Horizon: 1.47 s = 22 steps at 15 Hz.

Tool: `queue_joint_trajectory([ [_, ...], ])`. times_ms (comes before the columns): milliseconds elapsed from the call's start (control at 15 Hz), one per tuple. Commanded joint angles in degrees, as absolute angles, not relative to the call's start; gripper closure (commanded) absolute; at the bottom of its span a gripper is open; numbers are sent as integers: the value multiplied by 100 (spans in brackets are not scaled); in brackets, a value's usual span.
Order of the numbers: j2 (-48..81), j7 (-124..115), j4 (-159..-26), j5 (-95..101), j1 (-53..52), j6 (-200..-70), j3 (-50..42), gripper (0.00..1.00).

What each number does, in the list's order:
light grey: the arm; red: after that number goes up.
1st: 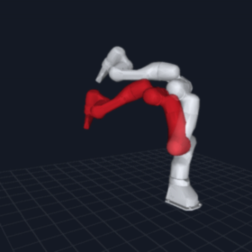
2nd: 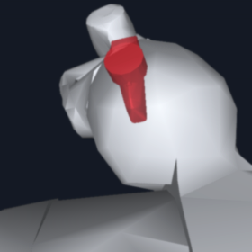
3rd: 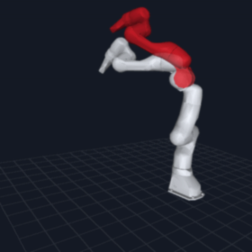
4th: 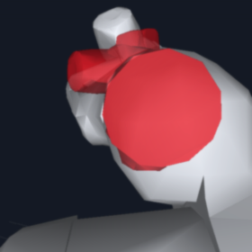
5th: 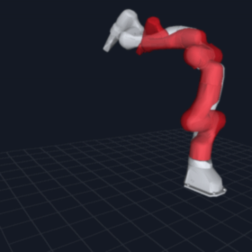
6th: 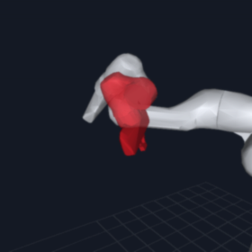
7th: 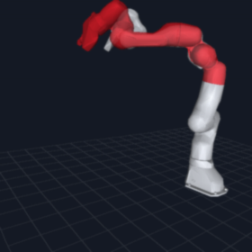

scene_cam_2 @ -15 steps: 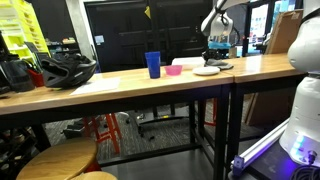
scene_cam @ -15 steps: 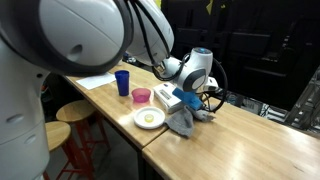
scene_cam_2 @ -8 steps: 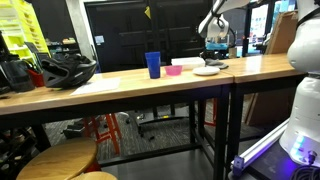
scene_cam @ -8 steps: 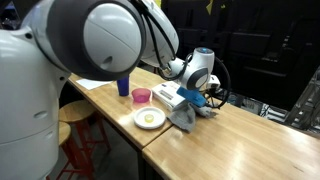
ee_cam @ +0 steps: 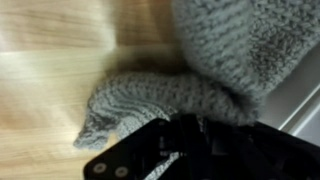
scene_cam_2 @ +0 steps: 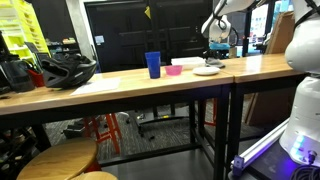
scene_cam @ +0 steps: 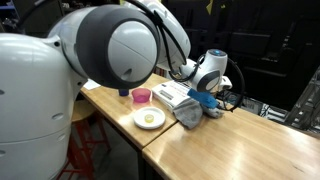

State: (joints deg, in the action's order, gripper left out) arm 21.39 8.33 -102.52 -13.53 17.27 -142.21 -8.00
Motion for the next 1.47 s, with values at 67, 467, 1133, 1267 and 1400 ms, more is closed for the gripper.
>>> queue_joint_trajectory([
  [67, 2586, 1419, -9865, -1736, 2321, -14129, -777, 98],
  [467, 2950, 2173, -9436, -2097, 3050, -14060, -756, 98],
  [1133, 2831, 2810, -9732, -2255, 3706, -14163, -707, 98],
  [1267, 2723, 2935, -9904, -2277, 3839, -14136, -702, 98],
  [1400, 2624, 3058, -10138, -2221, 3915, -14261, -731, 98],
])
